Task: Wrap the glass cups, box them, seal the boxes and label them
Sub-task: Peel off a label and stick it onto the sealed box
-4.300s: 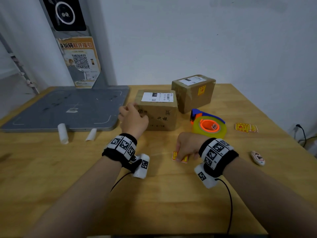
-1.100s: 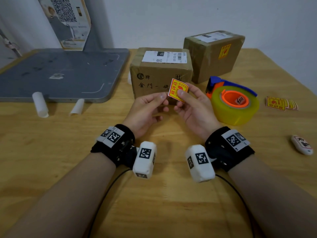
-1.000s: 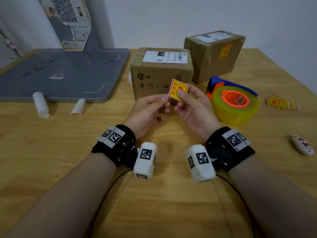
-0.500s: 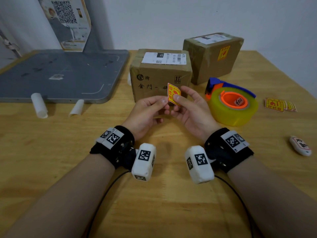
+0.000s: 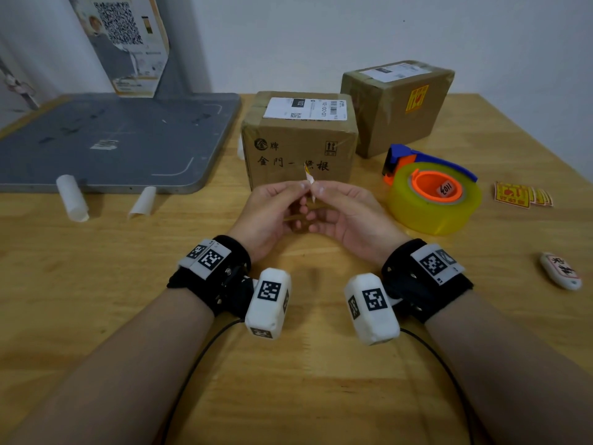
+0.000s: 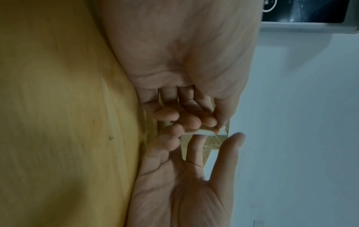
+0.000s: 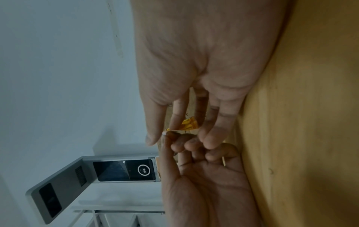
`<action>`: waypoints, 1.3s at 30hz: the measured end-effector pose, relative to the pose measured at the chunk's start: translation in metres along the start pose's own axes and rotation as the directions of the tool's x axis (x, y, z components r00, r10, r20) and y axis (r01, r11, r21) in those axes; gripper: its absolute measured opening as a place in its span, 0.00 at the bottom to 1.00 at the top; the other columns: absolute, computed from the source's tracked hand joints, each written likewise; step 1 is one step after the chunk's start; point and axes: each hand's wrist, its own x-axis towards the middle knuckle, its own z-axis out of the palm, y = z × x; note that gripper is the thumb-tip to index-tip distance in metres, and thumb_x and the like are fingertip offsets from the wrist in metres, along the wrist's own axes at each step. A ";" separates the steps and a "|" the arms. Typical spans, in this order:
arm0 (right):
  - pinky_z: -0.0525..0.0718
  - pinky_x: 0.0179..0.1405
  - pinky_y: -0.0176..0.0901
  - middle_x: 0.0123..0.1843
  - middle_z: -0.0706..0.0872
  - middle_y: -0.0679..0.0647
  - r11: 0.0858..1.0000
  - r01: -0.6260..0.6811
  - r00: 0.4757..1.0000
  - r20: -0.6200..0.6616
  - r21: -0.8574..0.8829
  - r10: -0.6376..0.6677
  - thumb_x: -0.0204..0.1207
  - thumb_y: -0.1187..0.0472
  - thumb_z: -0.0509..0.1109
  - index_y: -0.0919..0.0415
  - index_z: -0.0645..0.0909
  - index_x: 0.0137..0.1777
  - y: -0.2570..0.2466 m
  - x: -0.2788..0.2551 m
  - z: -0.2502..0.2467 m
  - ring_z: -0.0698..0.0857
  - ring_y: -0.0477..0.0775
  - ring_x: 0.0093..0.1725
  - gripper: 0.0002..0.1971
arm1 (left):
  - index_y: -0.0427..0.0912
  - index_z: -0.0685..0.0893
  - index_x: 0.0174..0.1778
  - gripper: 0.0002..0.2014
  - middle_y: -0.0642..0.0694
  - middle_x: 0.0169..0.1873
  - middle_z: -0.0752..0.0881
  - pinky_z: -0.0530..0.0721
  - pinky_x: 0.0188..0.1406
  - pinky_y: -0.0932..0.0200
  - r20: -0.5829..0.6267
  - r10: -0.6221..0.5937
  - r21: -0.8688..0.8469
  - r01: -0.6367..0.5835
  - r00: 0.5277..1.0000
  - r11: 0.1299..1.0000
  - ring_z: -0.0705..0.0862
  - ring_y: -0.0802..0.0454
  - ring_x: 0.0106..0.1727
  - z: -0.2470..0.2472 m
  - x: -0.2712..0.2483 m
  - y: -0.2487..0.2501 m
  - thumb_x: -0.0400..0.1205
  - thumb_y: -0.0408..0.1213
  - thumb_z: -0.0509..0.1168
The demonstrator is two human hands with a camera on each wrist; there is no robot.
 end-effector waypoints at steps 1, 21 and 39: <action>0.90 0.38 0.43 0.47 0.88 0.62 1.000 0.002 1.000 -0.011 -0.003 -0.002 0.77 0.59 0.75 0.71 0.86 0.65 0.000 0.000 -0.001 0.86 0.55 0.41 0.19 | 0.36 0.90 0.55 0.10 0.51 0.30 0.81 0.77 0.30 0.62 0.001 0.001 0.003 -0.001 1.000 1.000 0.80 0.56 0.34 0.000 0.000 0.000 0.89 0.35 0.65; 0.83 0.26 0.42 0.48 0.91 0.51 0.945 0.151 0.921 -0.388 0.289 -0.029 0.85 0.56 0.68 0.60 0.84 0.62 -0.009 0.005 -0.013 0.70 0.47 0.24 0.11 | 0.41 0.75 0.56 0.05 0.47 0.30 0.82 0.80 0.26 0.55 -0.748 0.044 -0.309 -0.406 0.663 0.860 0.80 0.50 0.23 -0.027 0.004 0.017 0.90 0.32 0.54; 0.79 0.25 0.40 0.44 0.87 0.51 0.967 0.108 0.937 -0.349 0.229 -0.022 0.85 0.56 0.68 0.59 0.85 0.59 -0.008 0.006 -0.009 0.73 0.47 0.25 0.10 | 0.34 0.86 0.59 0.08 0.44 0.41 0.94 0.88 0.36 0.61 -0.805 -0.150 -0.474 -0.471 0.574 0.744 0.90 0.52 0.33 -0.062 0.012 0.018 0.87 0.33 0.69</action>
